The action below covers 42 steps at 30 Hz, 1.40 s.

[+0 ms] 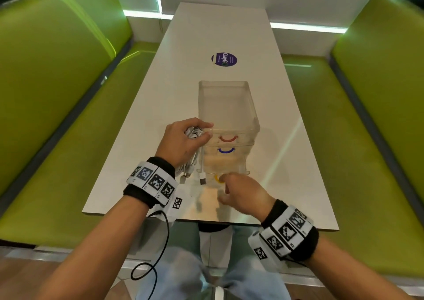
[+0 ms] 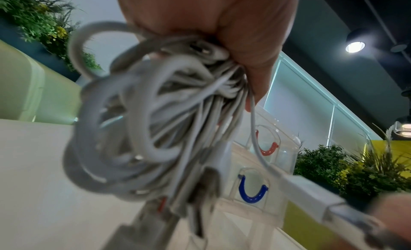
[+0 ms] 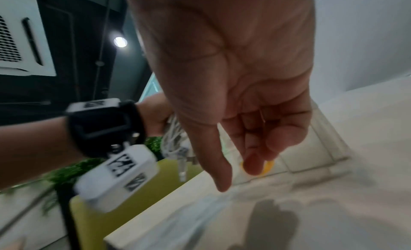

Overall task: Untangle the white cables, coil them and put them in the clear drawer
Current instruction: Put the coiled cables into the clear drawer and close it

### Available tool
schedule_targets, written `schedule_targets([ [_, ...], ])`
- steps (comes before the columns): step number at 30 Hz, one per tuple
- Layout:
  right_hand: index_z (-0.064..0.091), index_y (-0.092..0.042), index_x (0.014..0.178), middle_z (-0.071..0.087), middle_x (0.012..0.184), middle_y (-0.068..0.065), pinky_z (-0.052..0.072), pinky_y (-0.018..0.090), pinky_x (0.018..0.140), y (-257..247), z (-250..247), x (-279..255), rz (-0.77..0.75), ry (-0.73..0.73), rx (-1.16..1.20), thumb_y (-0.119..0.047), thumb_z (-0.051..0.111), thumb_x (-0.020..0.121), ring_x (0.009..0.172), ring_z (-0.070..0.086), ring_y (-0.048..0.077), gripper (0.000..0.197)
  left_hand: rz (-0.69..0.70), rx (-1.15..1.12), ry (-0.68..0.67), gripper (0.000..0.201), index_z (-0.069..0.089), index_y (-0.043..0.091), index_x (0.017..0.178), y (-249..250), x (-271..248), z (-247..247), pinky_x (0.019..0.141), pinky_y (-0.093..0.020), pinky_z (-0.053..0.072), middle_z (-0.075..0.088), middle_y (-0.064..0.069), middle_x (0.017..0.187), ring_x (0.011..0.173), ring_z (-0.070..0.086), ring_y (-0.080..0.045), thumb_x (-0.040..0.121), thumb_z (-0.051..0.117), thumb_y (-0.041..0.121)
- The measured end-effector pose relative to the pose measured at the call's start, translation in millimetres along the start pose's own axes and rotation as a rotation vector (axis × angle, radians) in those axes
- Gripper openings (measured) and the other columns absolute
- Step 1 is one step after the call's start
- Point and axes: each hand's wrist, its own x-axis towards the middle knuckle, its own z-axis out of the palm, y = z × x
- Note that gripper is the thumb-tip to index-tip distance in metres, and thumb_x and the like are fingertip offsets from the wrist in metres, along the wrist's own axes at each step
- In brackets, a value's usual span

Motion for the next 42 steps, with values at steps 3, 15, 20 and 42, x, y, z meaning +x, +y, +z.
schedule_targets([
  [3, 0.058, -0.018, 0.122, 0.061, 0.108, 0.001, 0.039, 0.028, 0.075, -2, 4, -20, -0.06, 0.042, -0.002, -0.031, 0.055, 0.091, 0.101, 0.057, 0.021, 0.034, -0.011, -0.007, -0.018, 0.014, 0.073, 0.024, 0.094, -1, 2, -1, 0.084, -0.014, 0.048, 0.072, 0.01, 0.098, 0.092, 0.065, 0.0, 0.08, 0.074, 0.02],
  [15, 0.061, -0.012, 0.107, 0.058, 0.108, 0.008, 0.039, 0.029, 0.074, -10, 6, -23, -0.113, -0.031, -0.087, -0.013, 0.059, 0.087, 0.097, 0.057, 0.026, 0.02, -0.028, 0.003, -0.027, 0.013, 0.071, 0.026, 0.093, 0, 2, -4, 0.081, -0.022, 0.054, 0.071, 0.008, 0.097, 0.088, 0.066, -0.001, 0.081, 0.073, 0.02],
  [20, 0.059, -0.014, 0.117, 0.059, 0.115, 0.005, 0.04, 0.027, 0.081, -8, -3, -34, -0.053, -0.056, 0.061, -0.026, 0.066, 0.085, 0.101, 0.055, 0.019, 0.035, -0.021, 0.004, -0.077, 0.021, 0.071, 0.031, 0.099, 2, -2, -9, 0.078, -0.013, 0.05, 0.07, 0.01, 0.098, 0.088, 0.065, 0.002, 0.082, 0.072, 0.019],
  [42, 0.057, -0.014, 0.095, 0.063, 0.082, 0.003, 0.051, 0.033, 0.068, -32, -38, -33, -0.141, 0.164, 0.731, -0.014, 0.065, 0.078, 0.074, 0.06, 0.018, 0.019, 0.044, -0.059, 0.002, 0.076, 0.037, 0.043, 0.133, 17, -48, 16, 0.118, -0.052, 0.006, 0.038, 0.03, 0.139, 0.144, -0.004, 0.002, 0.072, 0.027, 0.087],
])
